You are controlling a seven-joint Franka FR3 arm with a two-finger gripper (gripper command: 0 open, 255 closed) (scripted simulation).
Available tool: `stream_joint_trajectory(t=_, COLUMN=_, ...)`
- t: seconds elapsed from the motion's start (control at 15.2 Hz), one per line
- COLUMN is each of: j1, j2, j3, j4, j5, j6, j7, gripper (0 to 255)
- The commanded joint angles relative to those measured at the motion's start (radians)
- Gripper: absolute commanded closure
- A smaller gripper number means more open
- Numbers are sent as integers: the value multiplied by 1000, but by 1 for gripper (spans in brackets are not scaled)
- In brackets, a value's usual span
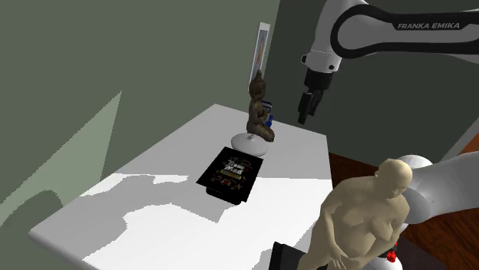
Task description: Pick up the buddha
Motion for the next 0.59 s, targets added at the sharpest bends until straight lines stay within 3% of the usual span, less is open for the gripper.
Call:
stream_joint_trajectory(t=0.0, j1=0, j2=0, j3=0, j4=0, j5=0, j6=0, j7=0, gripper=0)
stream_joint_trajectory(t=0.53, j1=-12, j2=300, j3=-21, j4=283, j5=-31, j6=47, j7=-57, gripper=0)
